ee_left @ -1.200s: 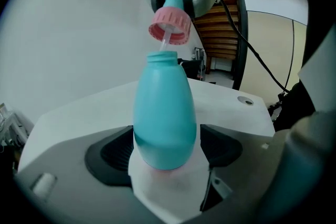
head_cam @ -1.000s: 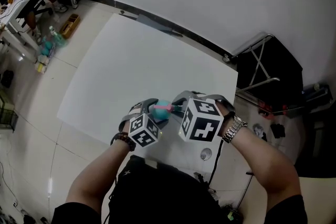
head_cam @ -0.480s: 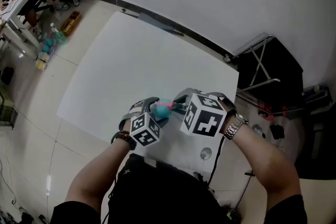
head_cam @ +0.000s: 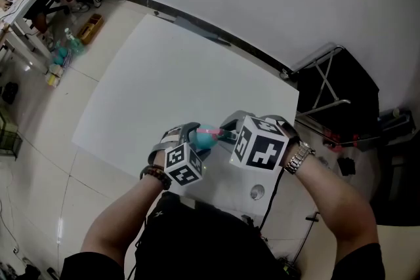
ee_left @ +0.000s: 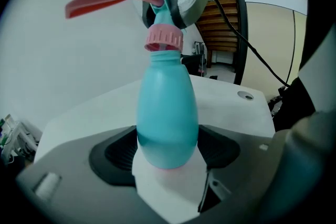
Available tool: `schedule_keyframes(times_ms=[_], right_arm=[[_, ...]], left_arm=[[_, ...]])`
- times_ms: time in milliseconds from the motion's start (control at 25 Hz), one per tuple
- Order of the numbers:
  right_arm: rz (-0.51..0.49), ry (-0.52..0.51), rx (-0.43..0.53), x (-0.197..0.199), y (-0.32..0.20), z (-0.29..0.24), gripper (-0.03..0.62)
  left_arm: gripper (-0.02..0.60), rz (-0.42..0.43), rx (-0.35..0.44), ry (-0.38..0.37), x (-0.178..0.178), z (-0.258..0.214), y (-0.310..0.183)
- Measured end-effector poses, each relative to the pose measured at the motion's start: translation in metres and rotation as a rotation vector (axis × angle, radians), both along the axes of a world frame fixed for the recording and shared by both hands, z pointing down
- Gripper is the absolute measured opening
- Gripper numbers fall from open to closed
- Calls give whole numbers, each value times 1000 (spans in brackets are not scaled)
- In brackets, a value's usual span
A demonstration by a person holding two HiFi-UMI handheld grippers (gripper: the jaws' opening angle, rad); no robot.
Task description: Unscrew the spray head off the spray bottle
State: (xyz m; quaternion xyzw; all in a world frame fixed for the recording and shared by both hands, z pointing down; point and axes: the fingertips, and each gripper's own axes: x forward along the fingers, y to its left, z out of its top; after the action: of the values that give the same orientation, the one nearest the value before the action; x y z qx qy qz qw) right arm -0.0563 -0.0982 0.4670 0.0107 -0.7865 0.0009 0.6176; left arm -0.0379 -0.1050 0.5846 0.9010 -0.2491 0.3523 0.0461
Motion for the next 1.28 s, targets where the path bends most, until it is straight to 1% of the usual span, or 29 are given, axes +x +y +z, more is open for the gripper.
schedule_keyframes(times_ms=[200,360,560,800,880,1080,1200,1280], right_arm=[[-27,31,3,5,7,-1,83],[-34,33,2,7,11,-4,83],[-50,17,-4,7,17,-14,84],[-61,-27,3,8,19,-26,87],[-66,-40,4,9,20,-30,114],[-70,-59,10,12,23,-37,118],[-57,-69,-18,14,26,-39,118],[-25,-80,-61,16,29,-41,115]], left_arm=[[383,18,-9,-9,4,-3,5],[383,34,-29,8,8,-6,13],[383,53,-68,64,15,-17,20],[382,79,-117,154,25,-30,29],[382,89,-126,172,27,-35,31],[382,119,-143,201,30,-42,39],[382,148,-150,209,31,-45,45],[382,165,-134,187,33,-46,49]])
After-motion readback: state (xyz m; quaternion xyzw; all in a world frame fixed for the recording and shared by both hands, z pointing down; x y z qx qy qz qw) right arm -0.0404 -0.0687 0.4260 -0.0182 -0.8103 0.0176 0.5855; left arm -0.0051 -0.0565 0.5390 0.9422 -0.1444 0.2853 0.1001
